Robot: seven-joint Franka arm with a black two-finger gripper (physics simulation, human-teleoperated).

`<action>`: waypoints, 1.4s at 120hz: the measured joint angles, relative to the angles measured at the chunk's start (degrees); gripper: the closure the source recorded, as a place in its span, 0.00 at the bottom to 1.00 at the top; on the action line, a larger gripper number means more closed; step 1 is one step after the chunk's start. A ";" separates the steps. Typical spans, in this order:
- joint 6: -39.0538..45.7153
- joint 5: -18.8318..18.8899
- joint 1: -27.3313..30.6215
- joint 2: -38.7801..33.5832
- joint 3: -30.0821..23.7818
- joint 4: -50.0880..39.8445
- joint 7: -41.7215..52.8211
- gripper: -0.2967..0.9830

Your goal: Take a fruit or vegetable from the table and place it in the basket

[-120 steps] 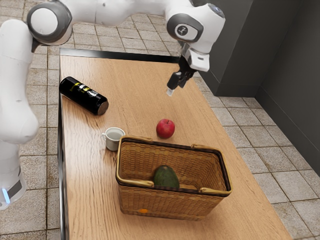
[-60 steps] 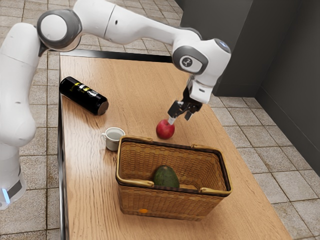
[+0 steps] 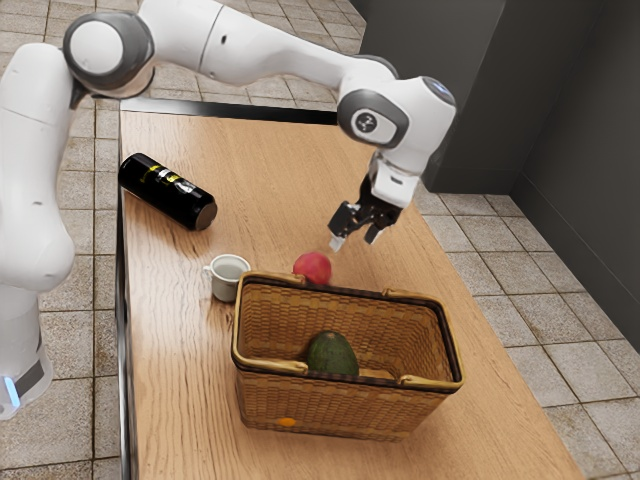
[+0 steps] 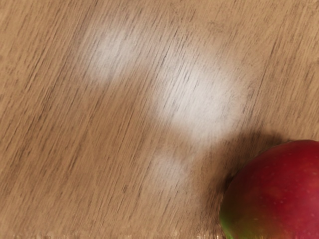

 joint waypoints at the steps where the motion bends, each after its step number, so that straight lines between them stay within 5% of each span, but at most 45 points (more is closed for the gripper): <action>1: -0.02 0.00 0.16 0.00 -0.11 0.00 0.01 0.23; 44: -1.05 0.01 2.63 0.04 -1.85 -0.12 0.32 0.23; 95: -0.02 0.02 14.91 -0.09 -5.01 -9.69 2.38 0.23; 168: -0.10 -0.84 15.57 0.10 -10.59 -12.84 2.81 0.23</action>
